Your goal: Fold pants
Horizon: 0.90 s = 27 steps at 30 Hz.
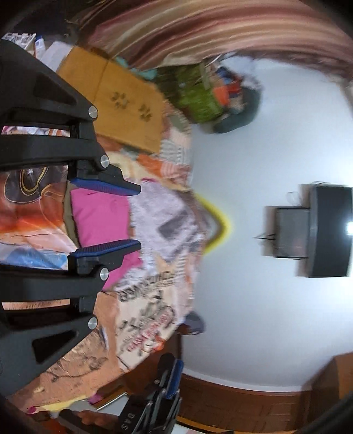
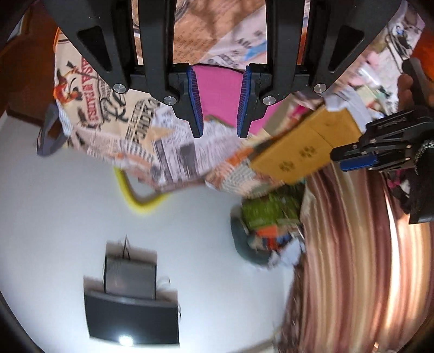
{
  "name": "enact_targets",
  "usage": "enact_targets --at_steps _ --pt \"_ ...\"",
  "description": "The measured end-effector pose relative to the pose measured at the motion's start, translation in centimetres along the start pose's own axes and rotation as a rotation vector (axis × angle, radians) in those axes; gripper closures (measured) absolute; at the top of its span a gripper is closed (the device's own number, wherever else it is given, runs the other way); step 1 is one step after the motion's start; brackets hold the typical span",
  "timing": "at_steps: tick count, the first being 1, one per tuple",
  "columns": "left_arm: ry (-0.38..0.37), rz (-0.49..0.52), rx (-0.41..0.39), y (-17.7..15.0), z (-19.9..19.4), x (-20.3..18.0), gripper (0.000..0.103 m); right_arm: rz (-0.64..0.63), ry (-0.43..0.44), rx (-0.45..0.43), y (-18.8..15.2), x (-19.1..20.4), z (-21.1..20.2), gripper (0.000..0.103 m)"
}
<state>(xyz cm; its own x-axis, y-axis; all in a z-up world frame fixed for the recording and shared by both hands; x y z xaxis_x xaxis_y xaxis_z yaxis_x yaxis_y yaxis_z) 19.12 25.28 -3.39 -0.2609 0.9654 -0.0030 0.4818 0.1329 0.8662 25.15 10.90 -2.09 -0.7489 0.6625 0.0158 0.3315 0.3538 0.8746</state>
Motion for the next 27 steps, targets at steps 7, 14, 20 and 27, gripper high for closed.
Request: enact_targets --at_steps 7,14,20,27 --pt "0.007 0.003 -0.185 0.0 -11.7 -2.7 0.069 -0.015 0.038 -0.183 1.0 2.7 -10.5 0.08" --pt "0.023 0.019 -0.301 -2.1 -19.4 -5.5 0.069 -0.001 0.062 -0.274 -0.6 4.4 -15.3 0.08" --pt "0.012 0.014 -0.351 -4.2 -23.0 -6.7 0.04 0.017 0.058 -0.285 -2.4 5.2 -16.4 0.078" --pt "0.02 -0.006 -0.365 -5.5 -24.1 -6.5 0.016 0.064 0.034 -0.327 -3.4 5.8 -17.5 0.028"
Point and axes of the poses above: each gripper's, at about its wrist camera, not at the fingertips, and z roughly the way its jaws point, x to its left, y to its top, the point moved 3 cm from there along z, roughly the way its jaws point, and after that the axes turned 1 degree about -y, right-handed, at the moved point
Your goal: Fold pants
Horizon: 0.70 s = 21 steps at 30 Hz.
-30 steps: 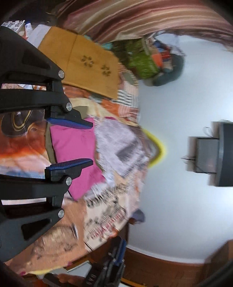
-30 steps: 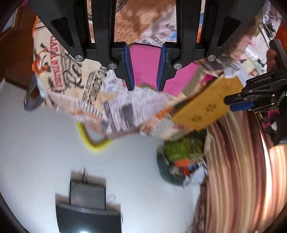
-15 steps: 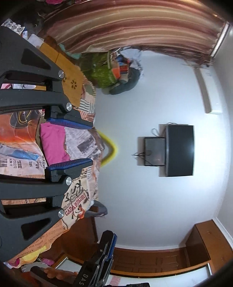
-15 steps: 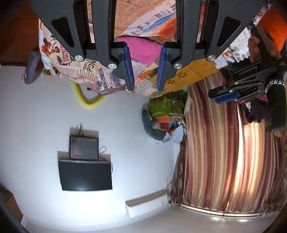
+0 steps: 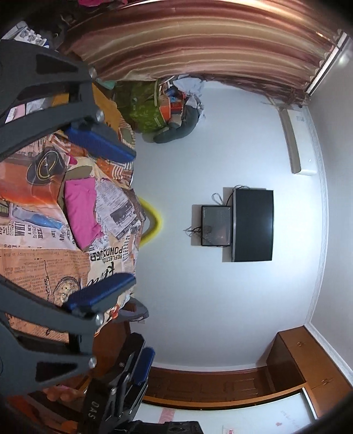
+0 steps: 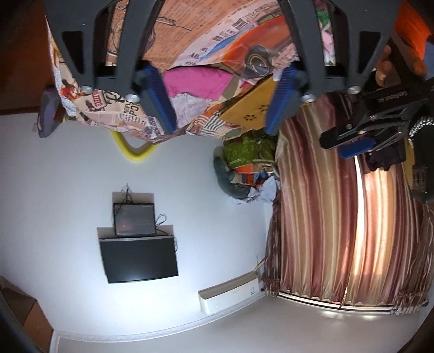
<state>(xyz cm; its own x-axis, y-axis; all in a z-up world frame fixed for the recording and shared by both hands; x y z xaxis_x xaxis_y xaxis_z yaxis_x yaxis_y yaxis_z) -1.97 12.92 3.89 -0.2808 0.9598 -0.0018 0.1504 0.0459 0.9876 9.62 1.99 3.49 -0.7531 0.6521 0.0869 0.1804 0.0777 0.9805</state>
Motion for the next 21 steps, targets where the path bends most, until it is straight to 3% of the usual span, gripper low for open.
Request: enact_targets --at_steps 5,7,21 --pt "0.001 -0.011 0.001 -0.5 -0.5 0.1 0.001 0.014 -0.026 -0.014 0.0 0.1 -0.7 0.015" --pt "-0.001 -0.014 0.008 -0.7 -0.5 0.1 0.001 0.012 -0.035 -0.013 0.0 0.2 -0.7 0.0" --pt "-0.002 -0.014 0.025 -1.6 -0.1 -0.6 0.001 0.012 -0.056 -0.003 -1.1 0.2 -1.8 0.0"
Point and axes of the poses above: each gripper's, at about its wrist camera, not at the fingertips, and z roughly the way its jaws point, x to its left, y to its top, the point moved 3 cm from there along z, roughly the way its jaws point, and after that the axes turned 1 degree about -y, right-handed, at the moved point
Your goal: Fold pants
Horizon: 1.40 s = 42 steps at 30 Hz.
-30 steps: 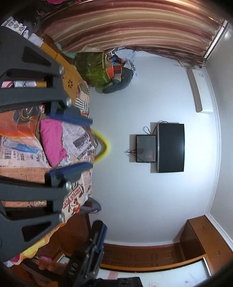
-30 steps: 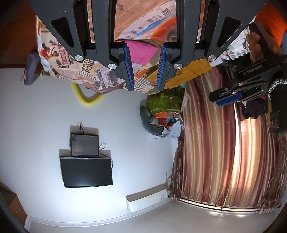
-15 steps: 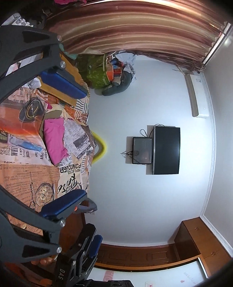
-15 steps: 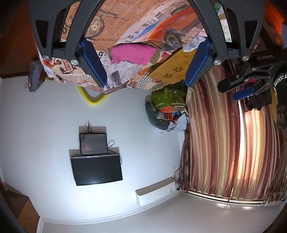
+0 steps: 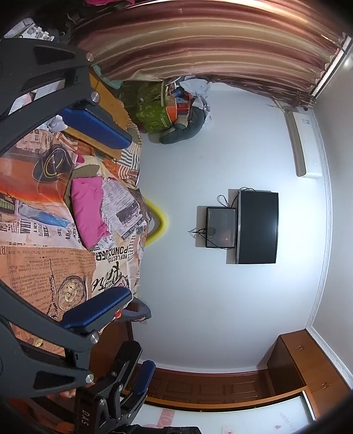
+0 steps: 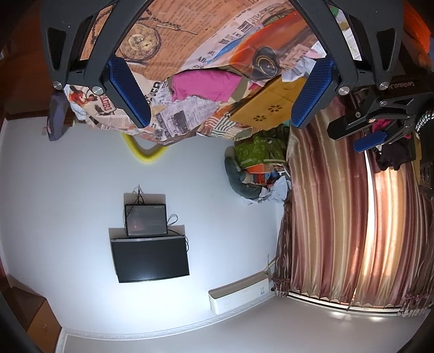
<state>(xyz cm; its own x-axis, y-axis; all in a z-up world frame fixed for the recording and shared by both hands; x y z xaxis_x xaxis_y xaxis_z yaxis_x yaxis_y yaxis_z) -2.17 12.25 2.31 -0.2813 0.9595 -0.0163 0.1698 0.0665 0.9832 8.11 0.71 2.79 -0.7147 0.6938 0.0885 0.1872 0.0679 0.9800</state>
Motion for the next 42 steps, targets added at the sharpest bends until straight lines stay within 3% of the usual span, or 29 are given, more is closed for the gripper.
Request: enact_targets --at_steps 42 --pt "-0.034 0.024 0.002 0.1 0.4 -1.2 0.0 0.036 -0.022 0.02 -0.6 -1.2 -0.6 0.0"
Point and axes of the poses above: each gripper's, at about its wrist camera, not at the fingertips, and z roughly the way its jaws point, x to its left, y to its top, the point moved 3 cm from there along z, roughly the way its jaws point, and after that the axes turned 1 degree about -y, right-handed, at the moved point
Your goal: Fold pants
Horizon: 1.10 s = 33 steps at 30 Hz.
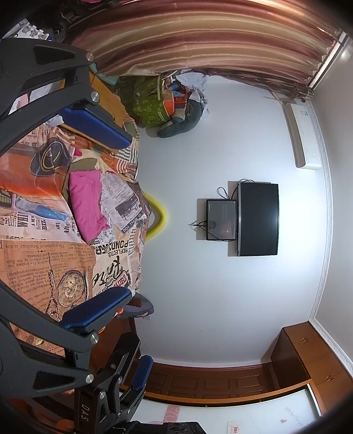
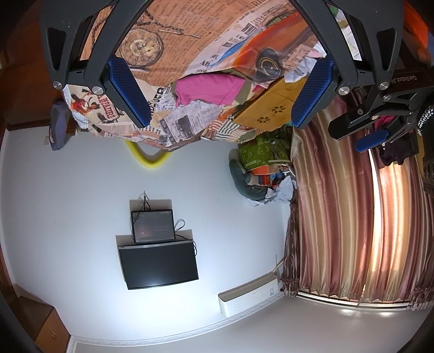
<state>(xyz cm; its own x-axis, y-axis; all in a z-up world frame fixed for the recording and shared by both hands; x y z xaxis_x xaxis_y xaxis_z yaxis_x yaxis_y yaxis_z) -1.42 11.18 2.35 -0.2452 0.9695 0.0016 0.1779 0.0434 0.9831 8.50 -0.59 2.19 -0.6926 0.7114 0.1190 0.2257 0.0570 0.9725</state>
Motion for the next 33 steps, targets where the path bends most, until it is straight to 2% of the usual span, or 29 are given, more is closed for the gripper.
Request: enact_targets --at_steps 33 --pt "-0.034 -0.021 0.017 0.01 0.79 -0.19 0.0 0.01 0.0 -0.012 -0.05 -0.14 -0.32 0.0"
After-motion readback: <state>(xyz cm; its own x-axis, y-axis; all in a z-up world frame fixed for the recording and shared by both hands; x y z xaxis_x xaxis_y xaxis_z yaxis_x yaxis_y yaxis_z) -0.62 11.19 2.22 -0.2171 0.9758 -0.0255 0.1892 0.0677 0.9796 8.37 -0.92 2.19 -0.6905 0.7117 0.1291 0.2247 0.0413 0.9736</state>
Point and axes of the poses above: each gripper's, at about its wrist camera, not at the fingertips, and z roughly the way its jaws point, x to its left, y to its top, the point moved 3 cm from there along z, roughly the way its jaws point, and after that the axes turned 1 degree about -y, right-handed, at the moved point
